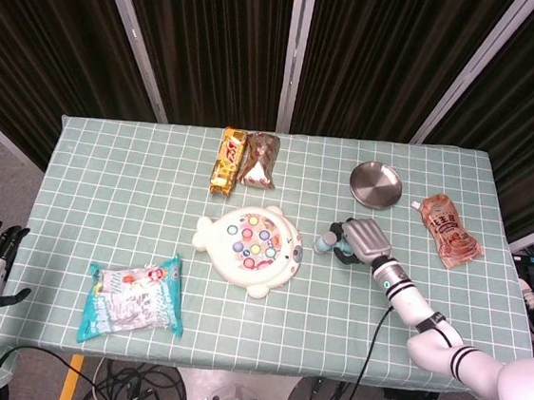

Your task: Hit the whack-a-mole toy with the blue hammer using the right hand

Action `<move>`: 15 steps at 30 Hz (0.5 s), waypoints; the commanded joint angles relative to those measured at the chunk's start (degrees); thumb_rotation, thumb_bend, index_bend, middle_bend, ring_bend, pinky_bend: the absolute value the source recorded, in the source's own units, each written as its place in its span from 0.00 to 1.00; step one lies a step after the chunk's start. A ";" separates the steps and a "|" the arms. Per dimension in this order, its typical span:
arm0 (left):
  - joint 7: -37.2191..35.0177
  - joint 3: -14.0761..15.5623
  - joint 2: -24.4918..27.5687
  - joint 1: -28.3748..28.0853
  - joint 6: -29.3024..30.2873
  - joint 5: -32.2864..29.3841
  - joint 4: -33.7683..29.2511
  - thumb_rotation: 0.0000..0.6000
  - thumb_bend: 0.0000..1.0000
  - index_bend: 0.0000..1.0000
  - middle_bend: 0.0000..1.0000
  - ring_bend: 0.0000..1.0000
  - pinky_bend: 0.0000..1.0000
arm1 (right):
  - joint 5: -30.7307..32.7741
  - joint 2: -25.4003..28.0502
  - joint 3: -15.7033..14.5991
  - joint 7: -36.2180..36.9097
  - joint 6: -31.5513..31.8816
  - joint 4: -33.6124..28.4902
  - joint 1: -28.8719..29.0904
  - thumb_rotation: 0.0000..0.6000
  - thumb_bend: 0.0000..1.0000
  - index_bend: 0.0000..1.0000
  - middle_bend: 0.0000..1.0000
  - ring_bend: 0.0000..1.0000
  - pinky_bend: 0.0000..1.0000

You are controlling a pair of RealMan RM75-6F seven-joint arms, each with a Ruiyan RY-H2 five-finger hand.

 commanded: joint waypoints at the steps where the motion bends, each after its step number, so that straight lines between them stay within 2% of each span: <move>1: -0.17 -0.01 -0.13 -0.03 -0.09 -0.07 0.19 1.00 0.04 0.12 0.13 0.00 0.04 | -0.60 -0.21 -0.04 0.54 0.27 0.26 -0.35 1.00 0.48 0.37 0.43 0.28 0.37; 15: -0.78 -0.07 -0.51 -0.46 -0.59 0.03 1.11 1.00 0.04 0.12 0.13 0.00 0.04 | -1.11 1.71 0.77 -1.41 1.72 -3.37 -2.23 1.00 0.48 0.28 0.37 0.21 0.30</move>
